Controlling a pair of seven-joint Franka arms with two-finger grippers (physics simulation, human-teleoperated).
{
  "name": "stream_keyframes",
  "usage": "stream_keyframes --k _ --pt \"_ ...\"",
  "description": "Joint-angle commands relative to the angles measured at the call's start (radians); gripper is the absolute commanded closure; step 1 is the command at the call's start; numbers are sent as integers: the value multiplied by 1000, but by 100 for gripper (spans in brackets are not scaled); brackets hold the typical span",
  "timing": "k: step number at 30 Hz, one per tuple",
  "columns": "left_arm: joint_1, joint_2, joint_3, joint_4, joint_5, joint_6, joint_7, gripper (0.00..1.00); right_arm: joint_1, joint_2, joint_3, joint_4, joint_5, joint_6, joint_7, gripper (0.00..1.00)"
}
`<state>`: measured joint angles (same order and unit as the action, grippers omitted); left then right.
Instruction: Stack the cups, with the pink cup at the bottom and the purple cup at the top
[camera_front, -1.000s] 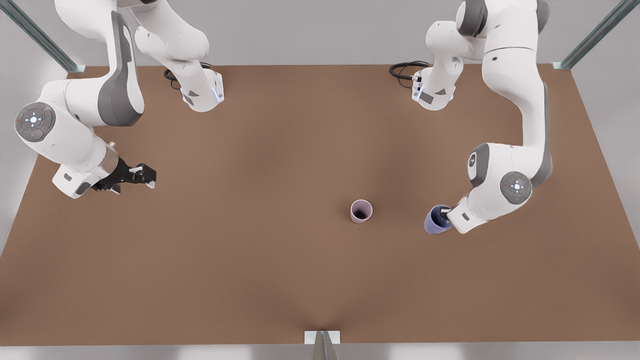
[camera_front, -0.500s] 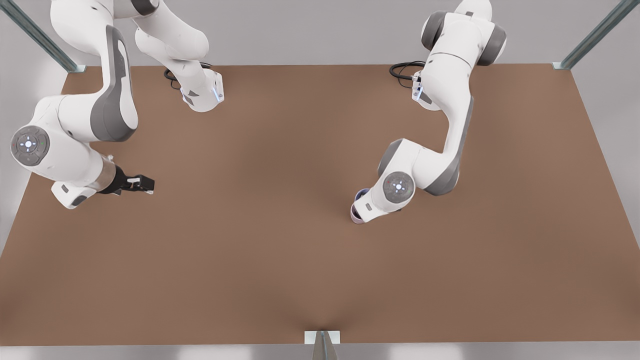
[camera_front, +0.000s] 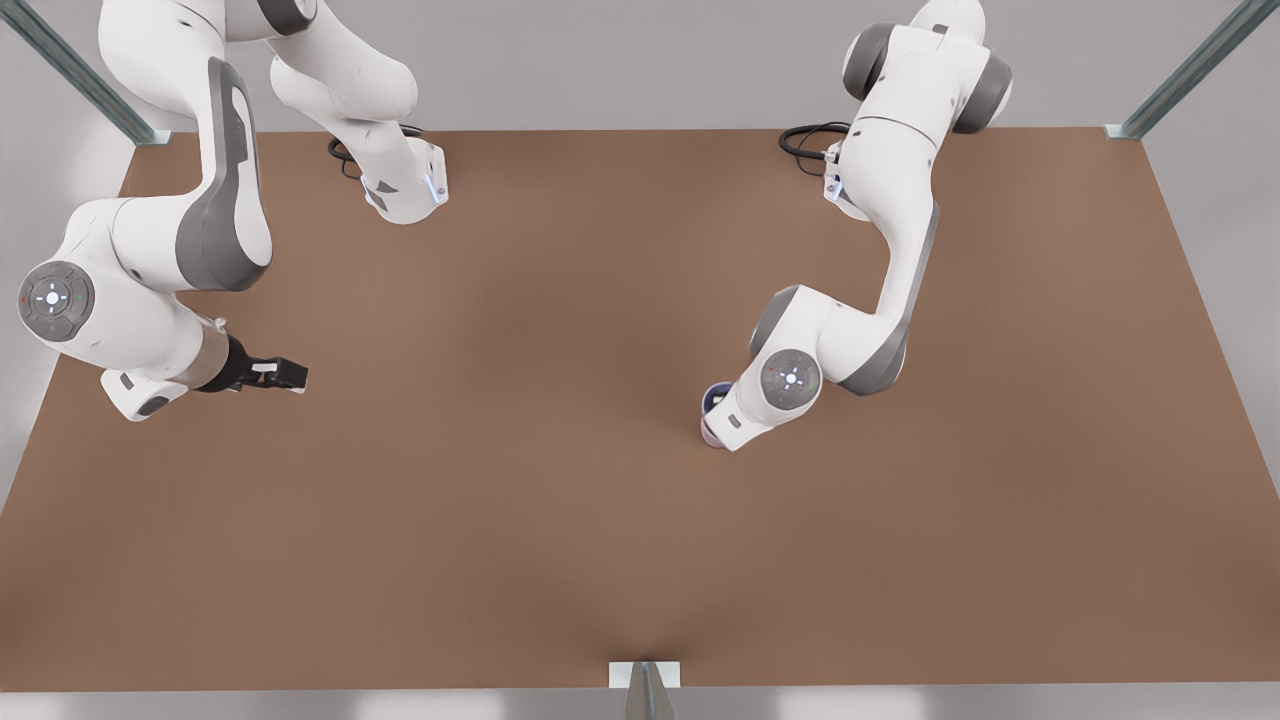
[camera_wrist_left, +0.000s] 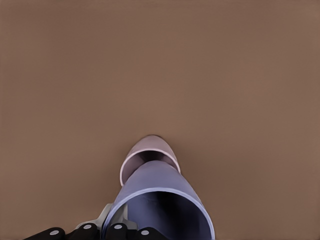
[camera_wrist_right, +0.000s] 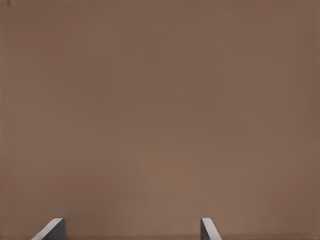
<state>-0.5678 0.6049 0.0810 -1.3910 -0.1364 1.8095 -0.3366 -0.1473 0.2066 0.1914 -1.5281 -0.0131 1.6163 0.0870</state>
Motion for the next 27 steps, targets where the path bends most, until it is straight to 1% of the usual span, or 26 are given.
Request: stream_keyframes --k 1,16,17,18,20,21,23,25,26,27 --pt "0 -2 0 -10 -2 25 -94 79 0 -1 0 2 1 -1 51 0" --pt "0 21 0 -22 -2 40 -93 79 -1 -3 0 0 1 -3 51 0" --pt "0 23 0 -23 -2 40 -93 76 -3 -3 0 0 1 -3 51 0" --pt "0 24 0 -22 -2 40 -93 72 -3 -1 0 0 1 -3 53 0" --pt "0 30 0 -23 0 39 -93 55 -3 -3 0 0 1 -3 51 0" --pt "2 35 0 -22 1 40 -93 44 -3 -1 0 0 1 -3 51 0" --pt "8 35 0 -23 4 40 -91 29 -5 -3 0 0 1 -3 51 0" --pt "14 35 0 -22 4 37 -90 18 -5 -3 0 0 1 -3 51 0" --pt "16 35 -1 -22 3 37 -90 10 -5 -1 0 0 1 -3 51 0" --pt "22 32 -1 -22 4 31 -88 1 -3 -1 0 0 1 -3 51 0"
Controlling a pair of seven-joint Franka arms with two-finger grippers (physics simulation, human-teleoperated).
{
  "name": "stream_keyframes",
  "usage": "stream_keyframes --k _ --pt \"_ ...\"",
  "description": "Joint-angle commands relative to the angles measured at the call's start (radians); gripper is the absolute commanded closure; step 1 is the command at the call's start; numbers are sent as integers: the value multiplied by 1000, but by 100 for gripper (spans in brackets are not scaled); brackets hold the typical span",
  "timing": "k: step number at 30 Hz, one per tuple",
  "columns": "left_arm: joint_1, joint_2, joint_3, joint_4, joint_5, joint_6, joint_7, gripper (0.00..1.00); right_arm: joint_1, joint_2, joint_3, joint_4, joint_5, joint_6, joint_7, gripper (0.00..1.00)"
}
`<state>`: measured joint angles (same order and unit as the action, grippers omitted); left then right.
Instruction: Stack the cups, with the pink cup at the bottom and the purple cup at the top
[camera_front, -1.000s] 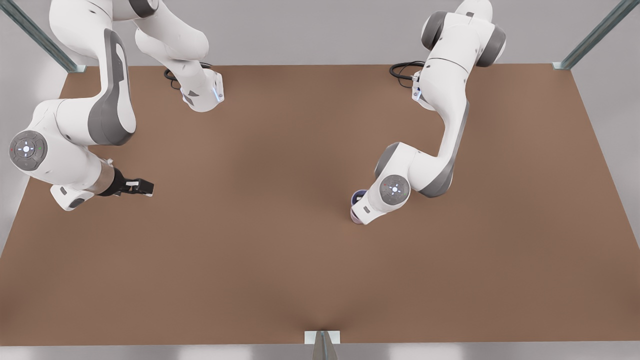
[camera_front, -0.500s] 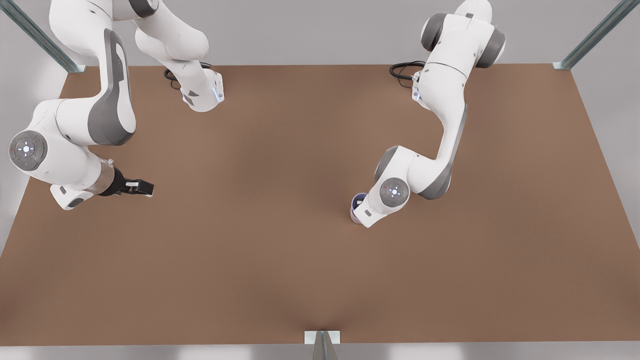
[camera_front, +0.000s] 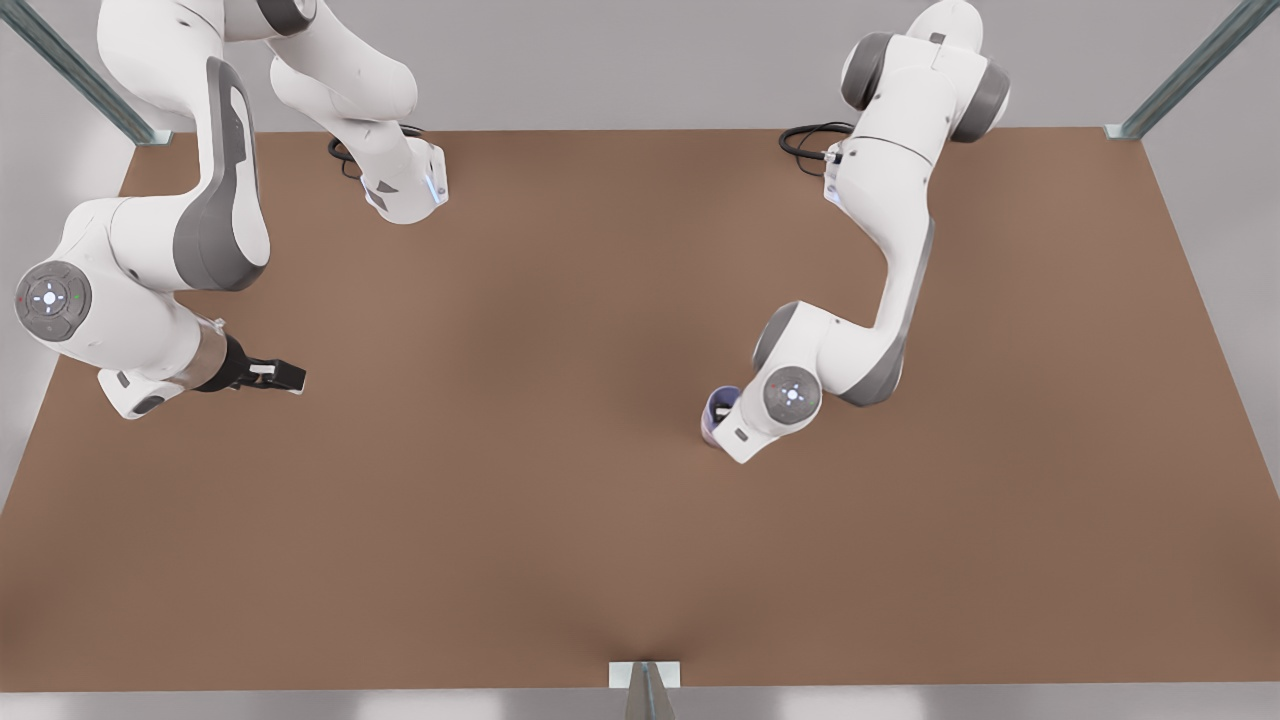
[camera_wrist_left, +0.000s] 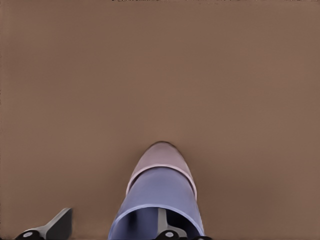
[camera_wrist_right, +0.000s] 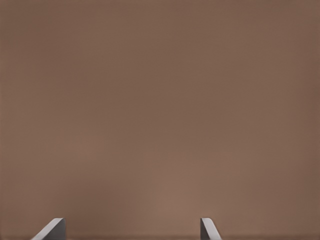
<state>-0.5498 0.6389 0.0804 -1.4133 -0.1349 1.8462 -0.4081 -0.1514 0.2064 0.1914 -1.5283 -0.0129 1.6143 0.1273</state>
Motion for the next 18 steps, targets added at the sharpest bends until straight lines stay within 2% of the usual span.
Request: stream_keyframes --k 1,5,8,9,12,13,14,15,18 --pt "4 -4 -1 1 3 -15 -18 0 0 -1 0 0 1 -1 11 0" --pt "25 -25 2 11 11 -44 29 0 0 -1 0 0 1 -4 11 0" --pt "34 -93 16 31 12 -208 88 0 0 -1 0 0 1 -4 11 0" --pt "34 -126 56 56 12 -278 118 0 0 -1 0 0 1 -4 11 0" --pt "34 -239 232 59 11 -358 431 0 0 -1 0 0 1 -4 11 0" --pt "44 -275 260 51 12 -366 451 0 0 -1 0 0 1 -4 11 0" --pt "88 -318 234 34 17 -383 448 0 0 -1 -1 0 1 -4 11 0" --pt "137 -375 156 -1 110 -394 437 0 0 -1 0 0 1 -4 11 0" --pt "162 -410 154 -13 107 -398 443 0 0 -1 0 0 1 -4 11 0"
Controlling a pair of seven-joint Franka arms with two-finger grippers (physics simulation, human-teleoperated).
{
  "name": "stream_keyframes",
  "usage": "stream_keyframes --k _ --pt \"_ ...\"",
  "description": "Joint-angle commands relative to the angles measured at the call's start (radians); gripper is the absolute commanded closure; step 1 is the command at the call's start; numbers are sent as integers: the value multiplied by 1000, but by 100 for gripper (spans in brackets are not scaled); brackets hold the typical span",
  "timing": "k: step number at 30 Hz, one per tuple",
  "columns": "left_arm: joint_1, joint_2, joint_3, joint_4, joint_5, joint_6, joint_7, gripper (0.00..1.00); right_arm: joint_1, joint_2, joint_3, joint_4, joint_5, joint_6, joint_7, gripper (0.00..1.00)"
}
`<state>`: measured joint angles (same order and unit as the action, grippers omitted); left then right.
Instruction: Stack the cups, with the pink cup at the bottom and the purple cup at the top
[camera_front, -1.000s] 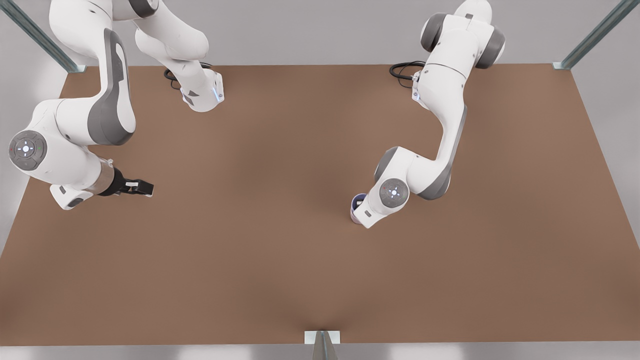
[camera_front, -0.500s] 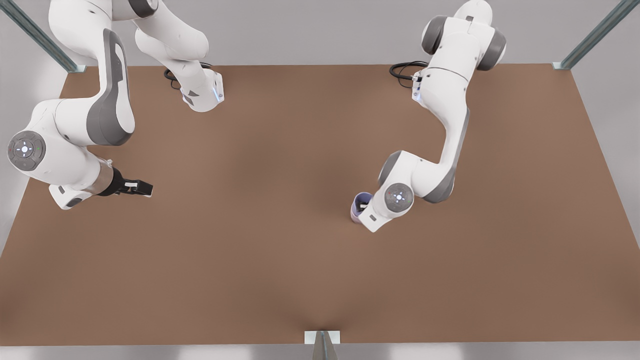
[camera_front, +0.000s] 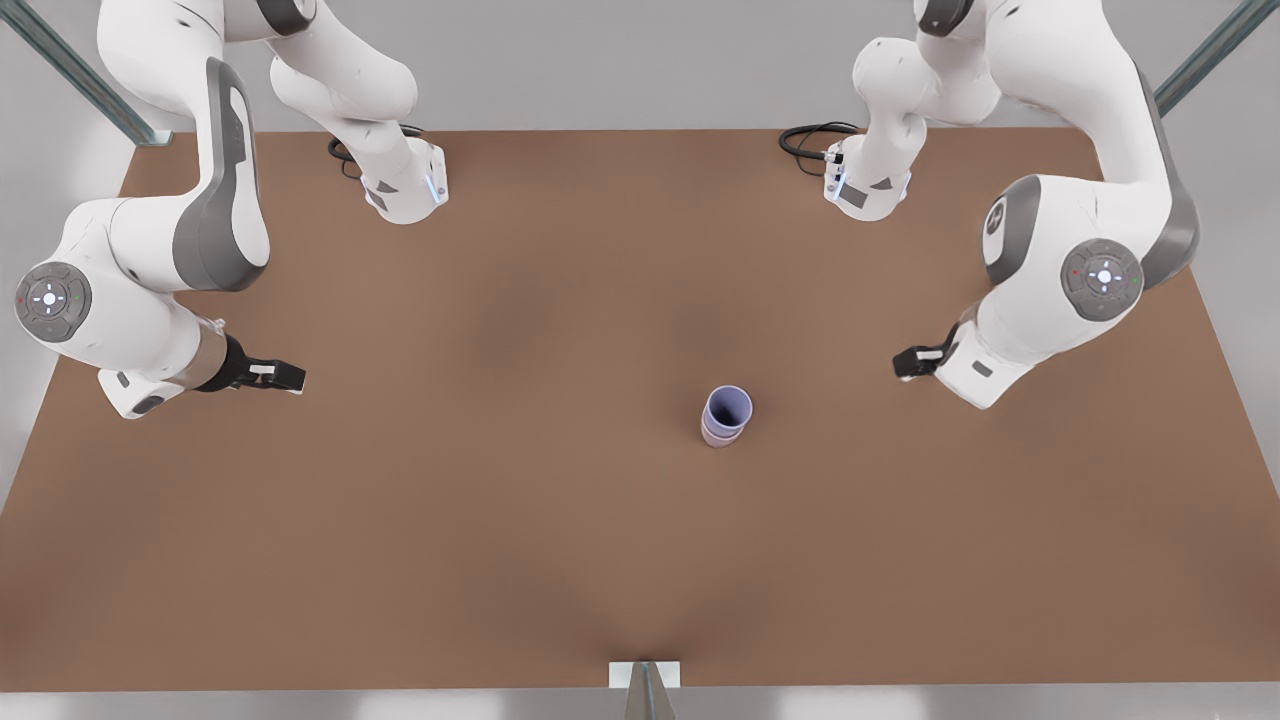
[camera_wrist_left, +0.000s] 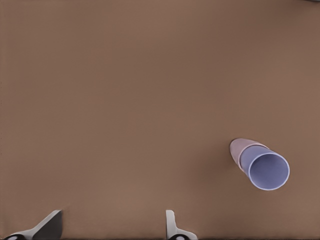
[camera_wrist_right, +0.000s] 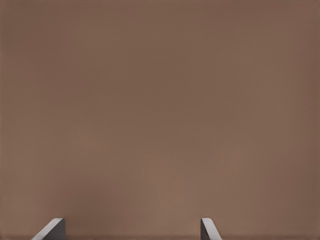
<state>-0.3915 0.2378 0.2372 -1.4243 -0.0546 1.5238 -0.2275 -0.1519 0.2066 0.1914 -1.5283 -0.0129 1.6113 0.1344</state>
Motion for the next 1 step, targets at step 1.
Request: stream_keyframes --k 1 --pt "3 -9 -3 1 27 -83 263 0 0 -1 0 0 1 -1 4 0"
